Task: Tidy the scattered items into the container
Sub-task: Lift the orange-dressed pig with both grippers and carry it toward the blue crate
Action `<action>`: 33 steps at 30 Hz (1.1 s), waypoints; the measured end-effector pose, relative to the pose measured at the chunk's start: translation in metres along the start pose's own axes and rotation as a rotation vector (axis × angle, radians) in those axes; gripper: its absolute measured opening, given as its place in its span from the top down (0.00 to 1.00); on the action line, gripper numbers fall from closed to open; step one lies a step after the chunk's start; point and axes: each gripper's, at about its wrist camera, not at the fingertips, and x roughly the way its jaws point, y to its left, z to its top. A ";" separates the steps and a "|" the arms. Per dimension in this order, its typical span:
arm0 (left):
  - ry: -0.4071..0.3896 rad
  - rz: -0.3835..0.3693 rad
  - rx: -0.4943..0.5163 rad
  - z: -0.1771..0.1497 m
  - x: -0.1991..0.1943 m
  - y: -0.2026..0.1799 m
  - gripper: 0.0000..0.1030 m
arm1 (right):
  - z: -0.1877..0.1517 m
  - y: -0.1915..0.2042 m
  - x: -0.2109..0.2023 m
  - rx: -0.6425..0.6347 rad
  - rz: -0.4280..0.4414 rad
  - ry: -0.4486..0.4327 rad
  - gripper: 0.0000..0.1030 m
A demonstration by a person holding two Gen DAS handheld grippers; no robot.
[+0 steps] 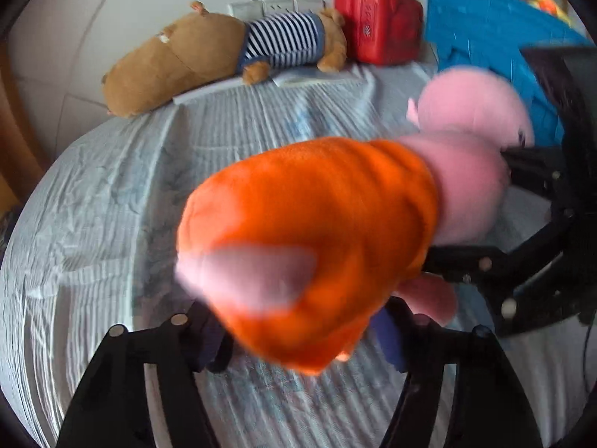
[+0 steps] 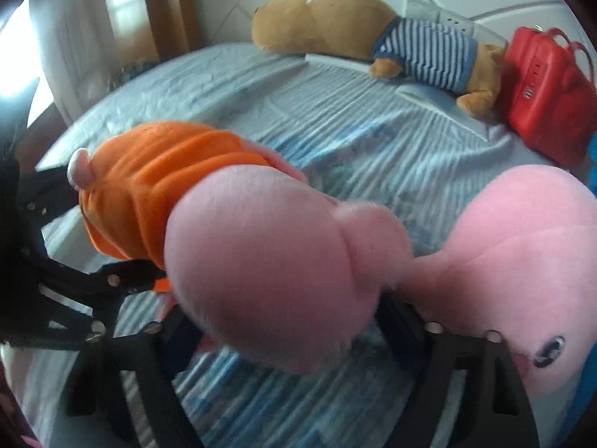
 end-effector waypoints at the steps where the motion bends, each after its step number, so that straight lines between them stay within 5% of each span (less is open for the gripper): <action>1: -0.013 0.005 0.004 0.000 -0.006 -0.001 0.35 | 0.000 -0.002 -0.006 0.009 0.010 -0.017 0.23; 15: -0.114 0.013 0.024 0.005 -0.086 -0.027 0.35 | -0.003 0.019 -0.094 -0.015 -0.023 -0.146 0.23; 33: -0.161 0.010 0.075 -0.036 -0.165 -0.163 0.35 | -0.111 -0.006 -0.217 0.010 -0.052 -0.216 0.23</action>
